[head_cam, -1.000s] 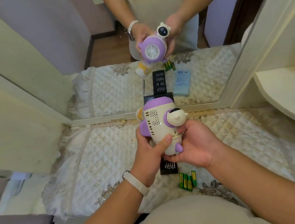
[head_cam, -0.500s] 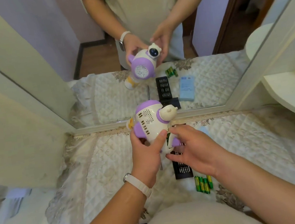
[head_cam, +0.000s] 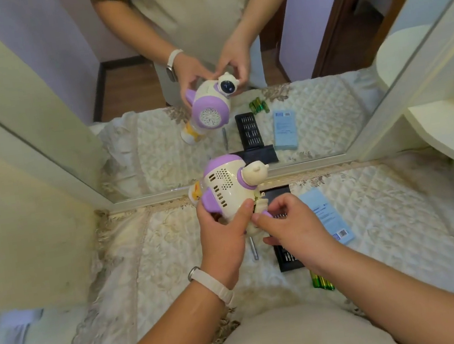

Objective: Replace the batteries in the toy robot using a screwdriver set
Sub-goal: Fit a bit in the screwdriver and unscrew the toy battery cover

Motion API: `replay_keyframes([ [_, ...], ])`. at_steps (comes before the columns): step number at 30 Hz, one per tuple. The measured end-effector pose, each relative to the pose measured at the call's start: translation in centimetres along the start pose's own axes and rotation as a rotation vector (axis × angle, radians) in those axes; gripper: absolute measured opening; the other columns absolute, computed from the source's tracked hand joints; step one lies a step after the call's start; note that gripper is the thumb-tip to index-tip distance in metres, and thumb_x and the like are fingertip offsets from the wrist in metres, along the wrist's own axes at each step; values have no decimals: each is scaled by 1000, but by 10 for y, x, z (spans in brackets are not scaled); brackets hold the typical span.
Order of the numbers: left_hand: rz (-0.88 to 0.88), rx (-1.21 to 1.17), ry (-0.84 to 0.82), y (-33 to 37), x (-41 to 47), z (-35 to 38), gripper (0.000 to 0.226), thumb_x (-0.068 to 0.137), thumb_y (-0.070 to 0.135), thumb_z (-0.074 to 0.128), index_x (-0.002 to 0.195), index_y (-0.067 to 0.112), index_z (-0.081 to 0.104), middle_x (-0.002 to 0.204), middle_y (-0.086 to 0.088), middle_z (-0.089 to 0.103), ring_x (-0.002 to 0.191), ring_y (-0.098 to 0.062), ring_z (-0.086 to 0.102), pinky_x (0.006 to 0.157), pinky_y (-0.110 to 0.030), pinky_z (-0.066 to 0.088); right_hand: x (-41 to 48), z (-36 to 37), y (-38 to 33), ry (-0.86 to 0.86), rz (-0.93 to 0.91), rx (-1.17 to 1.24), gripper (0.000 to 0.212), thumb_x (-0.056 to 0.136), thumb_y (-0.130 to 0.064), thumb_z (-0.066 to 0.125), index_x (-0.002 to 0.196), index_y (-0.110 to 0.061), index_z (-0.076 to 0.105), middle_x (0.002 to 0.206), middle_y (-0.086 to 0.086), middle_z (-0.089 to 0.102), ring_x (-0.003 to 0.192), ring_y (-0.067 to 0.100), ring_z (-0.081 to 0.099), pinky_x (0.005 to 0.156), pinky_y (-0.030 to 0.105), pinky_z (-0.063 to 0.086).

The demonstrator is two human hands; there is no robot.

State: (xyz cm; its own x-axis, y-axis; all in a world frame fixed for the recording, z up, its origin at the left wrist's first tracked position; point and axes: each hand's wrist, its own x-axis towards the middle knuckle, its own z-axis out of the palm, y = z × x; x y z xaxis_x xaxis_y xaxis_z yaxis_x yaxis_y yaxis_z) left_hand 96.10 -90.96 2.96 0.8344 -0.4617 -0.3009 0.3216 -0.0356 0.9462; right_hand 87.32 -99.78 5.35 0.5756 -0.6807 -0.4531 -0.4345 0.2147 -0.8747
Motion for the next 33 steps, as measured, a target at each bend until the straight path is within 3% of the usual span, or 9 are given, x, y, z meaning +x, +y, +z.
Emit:
replay_keyframes([
  [7, -37, 0, -29, -4, 14, -21, 54, 80, 16, 80, 124, 24, 50, 115, 3, 67, 94, -1, 68, 74, -23, 56, 10, 24, 5, 50, 3, 25, 14, 82, -18, 69, 91, -16, 58, 87, 6, 63, 75, 13, 63, 70, 35, 61],
  [12, -69, 9, -34, -5, 26, -39, 55, 82, 14, 79, 127, 24, 48, 116, 4, 66, 95, -1, 68, 78, -23, 57, 15, 43, 5, 10, -42, -51, 28, 78, -32, 76, 96, -20, 59, 89, 4, 66, 75, 15, 66, 74, 38, 60],
  [16, -78, 38, -32, -6, 36, -55, 58, 82, 13, 80, 128, 24, 47, 113, 5, 66, 88, 5, 67, 70, -18, 54, 19, 58, 8, -16, -74, -180, 25, 78, -26, 77, 94, -27, 58, 85, -5, 64, 72, 7, 61, 69, 26, 55],
  [20, -103, 22, -17, -9, 46, -67, 60, 80, 14, 81, 129, 23, 47, 116, 2, 66, 92, 1, 68, 72, -18, 55, 24, 70, 9, -21, -50, -19, 12, 87, -10, 60, 91, -21, 65, 81, -5, 68, 74, 10, 66, 70, 27, 59],
  [22, -108, 17, -13, -10, 51, -72, 58, 81, 14, 80, 128, 23, 48, 116, 1, 66, 92, 0, 68, 72, -18, 56, 30, 71, 12, 9, -5, 25, 13, 89, -10, 56, 86, -17, 67, 80, -3, 69, 70, 9, 65, 67, 25, 58],
  [25, -116, -15, 2, -12, 57, -78, 58, 82, 12, 79, 129, 22, 48, 118, 1, 66, 100, -5, 68, 77, -22, 58, 43, 64, 23, 30, 75, 26, 14, 89, -18, 57, 83, -19, 70, 75, -8, 68, 68, 7, 65, 75, 36, 60],
  [28, -135, -42, 28, -12, 62, -86, 56, 83, 12, 78, 129, 24, 48, 118, 3, 66, 103, -7, 67, 76, -22, 58, 57, 55, 35, 23, 65, -199, 16, 89, -23, 59, 78, -19, 70, 76, 4, 66, 71, 17, 62, 76, 41, 56],
  [33, -148, -72, 66, -14, 66, -95, 58, 83, 10, 76, 132, 20, 48, 120, 2, 67, 104, -8, 68, 87, -30, 59, 93, 62, 47, -74, -32, -570, 8, 90, -24, 61, 82, -23, 60, 77, -7, 61, 68, 9, 57, 56, 22, 39],
])
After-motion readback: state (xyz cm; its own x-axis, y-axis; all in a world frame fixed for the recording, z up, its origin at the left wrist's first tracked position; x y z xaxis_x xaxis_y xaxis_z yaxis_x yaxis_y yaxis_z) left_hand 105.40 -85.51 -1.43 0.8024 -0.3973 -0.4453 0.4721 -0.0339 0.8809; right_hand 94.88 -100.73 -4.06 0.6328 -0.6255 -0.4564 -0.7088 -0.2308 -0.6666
